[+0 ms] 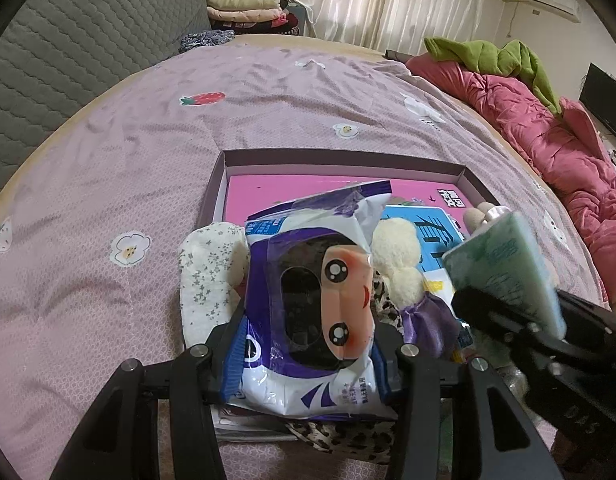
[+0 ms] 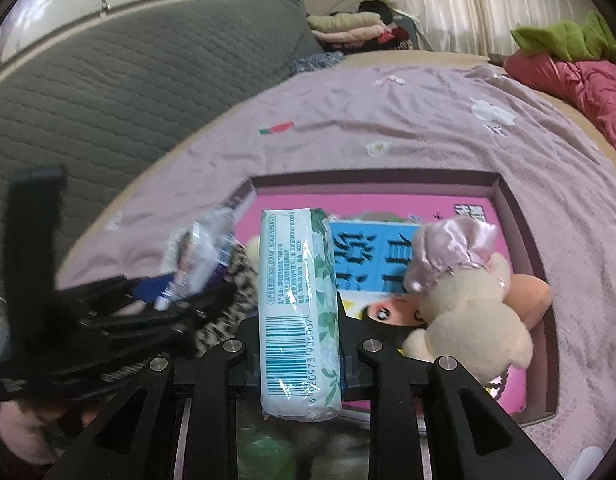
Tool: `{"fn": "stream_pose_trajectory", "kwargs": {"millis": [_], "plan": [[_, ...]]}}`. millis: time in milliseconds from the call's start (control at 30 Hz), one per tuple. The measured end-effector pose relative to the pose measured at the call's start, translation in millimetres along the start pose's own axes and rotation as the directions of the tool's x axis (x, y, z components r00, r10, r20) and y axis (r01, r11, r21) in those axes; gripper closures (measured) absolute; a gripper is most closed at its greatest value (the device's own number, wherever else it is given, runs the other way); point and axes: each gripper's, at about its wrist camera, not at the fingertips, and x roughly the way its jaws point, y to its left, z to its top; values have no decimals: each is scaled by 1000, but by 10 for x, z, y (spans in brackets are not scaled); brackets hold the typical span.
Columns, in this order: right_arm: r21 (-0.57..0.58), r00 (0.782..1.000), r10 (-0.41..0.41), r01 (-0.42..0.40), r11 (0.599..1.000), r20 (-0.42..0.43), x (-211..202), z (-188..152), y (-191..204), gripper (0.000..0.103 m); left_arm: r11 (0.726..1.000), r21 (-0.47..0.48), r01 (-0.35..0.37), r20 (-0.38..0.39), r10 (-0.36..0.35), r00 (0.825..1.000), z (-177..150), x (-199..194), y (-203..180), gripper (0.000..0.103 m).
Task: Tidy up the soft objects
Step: 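Carry the wipe pack over the box with the left tool while the right tool lowers the tissue pack inside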
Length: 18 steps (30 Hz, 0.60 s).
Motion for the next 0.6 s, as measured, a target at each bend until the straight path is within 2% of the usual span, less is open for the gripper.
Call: {"fn": "stream_pose_trajectory", "kwargs": {"millis": [167, 267, 500, 600], "plan": [[30, 1000, -19, 19, 999, -21, 41, -33, -78, 77, 1000, -1, 0, -1, 0, 1000, 3, 3, 2, 53], [34, 999, -29, 30, 999, -24, 39, -32, -94, 71, 1000, -3, 1, -3, -1, 1000, 1, 4, 12, 53], [-2, 998, -64, 64, 998, -11, -11, -7, -53, 68, 1000, -2, -5, -3, 5, 1000, -7, 8, 25, 53], [-16, 997, -73, 73, 997, -1, -48, 8, -35, 63, 1000, -6, -9, -3, 9, 1000, -8, 7, 30, 53]]}}
